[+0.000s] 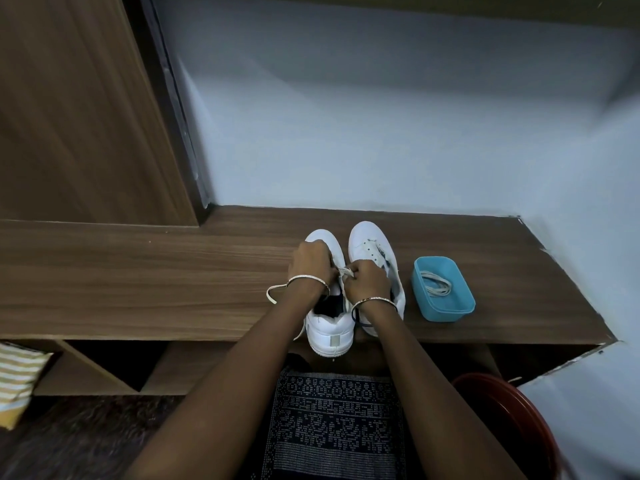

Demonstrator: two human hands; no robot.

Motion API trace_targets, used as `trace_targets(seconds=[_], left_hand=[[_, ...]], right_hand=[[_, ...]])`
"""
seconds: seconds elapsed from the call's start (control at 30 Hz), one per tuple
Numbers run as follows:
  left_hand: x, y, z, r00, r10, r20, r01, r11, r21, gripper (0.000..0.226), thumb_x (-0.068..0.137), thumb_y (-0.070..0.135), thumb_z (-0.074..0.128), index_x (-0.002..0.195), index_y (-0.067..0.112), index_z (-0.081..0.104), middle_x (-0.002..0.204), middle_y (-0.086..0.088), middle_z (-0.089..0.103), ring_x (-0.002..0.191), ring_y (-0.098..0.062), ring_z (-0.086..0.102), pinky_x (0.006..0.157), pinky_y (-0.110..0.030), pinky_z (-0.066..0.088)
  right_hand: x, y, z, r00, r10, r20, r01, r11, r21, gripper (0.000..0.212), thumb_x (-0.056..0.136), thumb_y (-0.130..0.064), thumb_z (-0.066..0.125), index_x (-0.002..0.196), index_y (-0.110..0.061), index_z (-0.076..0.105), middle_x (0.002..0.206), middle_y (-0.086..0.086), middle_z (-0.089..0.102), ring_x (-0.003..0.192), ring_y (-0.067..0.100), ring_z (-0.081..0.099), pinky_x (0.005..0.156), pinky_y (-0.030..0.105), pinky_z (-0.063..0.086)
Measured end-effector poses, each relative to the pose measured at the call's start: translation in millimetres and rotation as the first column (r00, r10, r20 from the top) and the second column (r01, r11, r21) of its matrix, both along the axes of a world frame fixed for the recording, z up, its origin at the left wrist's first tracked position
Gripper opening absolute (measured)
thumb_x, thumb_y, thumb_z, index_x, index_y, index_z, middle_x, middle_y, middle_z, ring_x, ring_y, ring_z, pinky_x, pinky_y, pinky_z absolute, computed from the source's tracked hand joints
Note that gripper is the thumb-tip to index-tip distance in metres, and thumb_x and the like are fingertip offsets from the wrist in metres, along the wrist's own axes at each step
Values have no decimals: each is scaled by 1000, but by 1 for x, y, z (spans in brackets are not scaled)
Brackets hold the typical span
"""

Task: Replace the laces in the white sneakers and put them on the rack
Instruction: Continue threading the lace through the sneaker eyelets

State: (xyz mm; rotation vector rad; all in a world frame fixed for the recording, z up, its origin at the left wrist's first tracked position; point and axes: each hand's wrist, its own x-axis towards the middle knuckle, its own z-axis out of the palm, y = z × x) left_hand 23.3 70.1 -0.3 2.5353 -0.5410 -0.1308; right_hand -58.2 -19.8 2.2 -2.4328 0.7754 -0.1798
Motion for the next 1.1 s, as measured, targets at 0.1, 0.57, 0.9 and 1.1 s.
trace_targets(seconds=[0.1, 0.57, 0.9, 1.1], left_hand=[[-1, -4, -2, 1000, 26, 9, -27, 1000, 15, 17, 77, 20, 69, 91, 12, 74, 91, -14, 69, 85, -34, 66, 61, -29, 42], [-7, 13, -8, 986, 52, -161, -82, 979, -187, 2, 76, 19, 80, 78, 21, 80, 81, 0, 75, 83, -18, 68, 69, -24, 47], [-21, 21, -10, 994, 90, -63, -100, 978, -185, 7, 78, 30, 78, 85, 29, 78, 89, 3, 75, 92, -19, 66, 74, -26, 37], [-39, 31, -19, 971, 232, 57, -222, 964, -146, 63, 63, 52, 80, 118, 33, 57, 130, 5, 48, 126, -23, 41, 101, -46, 27]], right_hand=[[-2, -1, 1, 1000, -1, 4, 1, 1000, 20, 21, 92, -13, 55, 98, -8, 75, 98, 16, 73, 99, 35, 63, 72, 28, 40], [8, -13, -4, 1000, 14, -24, -6, 953, 302, 26, 100, -31, 48, 98, -19, 72, 103, 8, 71, 103, 29, 63, 87, 31, 45], [12, -9, -10, 999, -37, 31, 30, 979, 204, 14, 93, -22, 60, 89, -24, 73, 100, -4, 73, 96, 20, 65, 83, 28, 48], [18, -14, -17, 965, -239, 109, 169, 881, 441, 6, 82, -18, 56, 80, -22, 59, 90, 3, 72, 89, 28, 68, 86, 44, 56]])
